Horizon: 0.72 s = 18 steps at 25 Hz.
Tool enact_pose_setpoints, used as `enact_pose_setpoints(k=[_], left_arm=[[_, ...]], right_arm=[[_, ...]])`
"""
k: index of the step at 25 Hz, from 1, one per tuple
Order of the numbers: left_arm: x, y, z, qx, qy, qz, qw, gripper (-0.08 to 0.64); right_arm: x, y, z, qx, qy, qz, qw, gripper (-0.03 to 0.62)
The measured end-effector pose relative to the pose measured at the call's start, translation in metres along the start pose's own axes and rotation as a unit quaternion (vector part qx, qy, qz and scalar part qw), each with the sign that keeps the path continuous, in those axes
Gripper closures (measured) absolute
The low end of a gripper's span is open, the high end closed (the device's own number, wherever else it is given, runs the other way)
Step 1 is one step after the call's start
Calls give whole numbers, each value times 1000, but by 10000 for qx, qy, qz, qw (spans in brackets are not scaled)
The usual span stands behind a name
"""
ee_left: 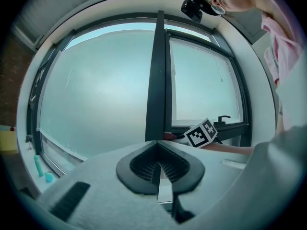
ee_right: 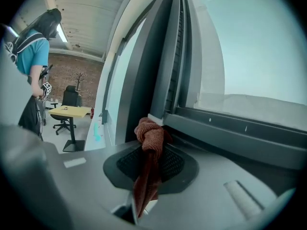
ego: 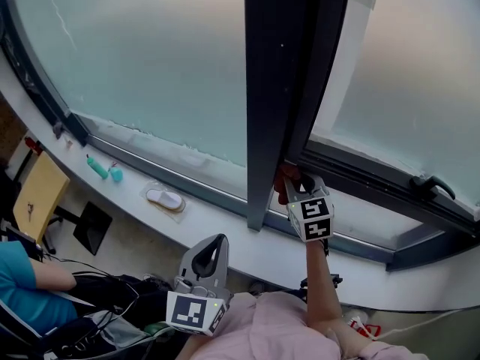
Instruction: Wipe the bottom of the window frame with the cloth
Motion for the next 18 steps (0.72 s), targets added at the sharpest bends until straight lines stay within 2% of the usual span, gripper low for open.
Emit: enact_pose_setpoints(k=[6,18], left_arm=[[-5,-2,1,12,160,8,9999,565],[0,-2,-7,-25,63,8,10000,565]], right_arm=[[1,-3,-4,147,-119,15,9998,532],[8,-5,3,163,-47,67,9998,534]])
Point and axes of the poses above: the fingertips, and each gripper's own axes: z backward along the fingers, x to its right, y out of its top, the point moved 9 cm from there along z, backward along the fingers, and after that the axes turned 3 degrees about -y, right-handed, at the moved point
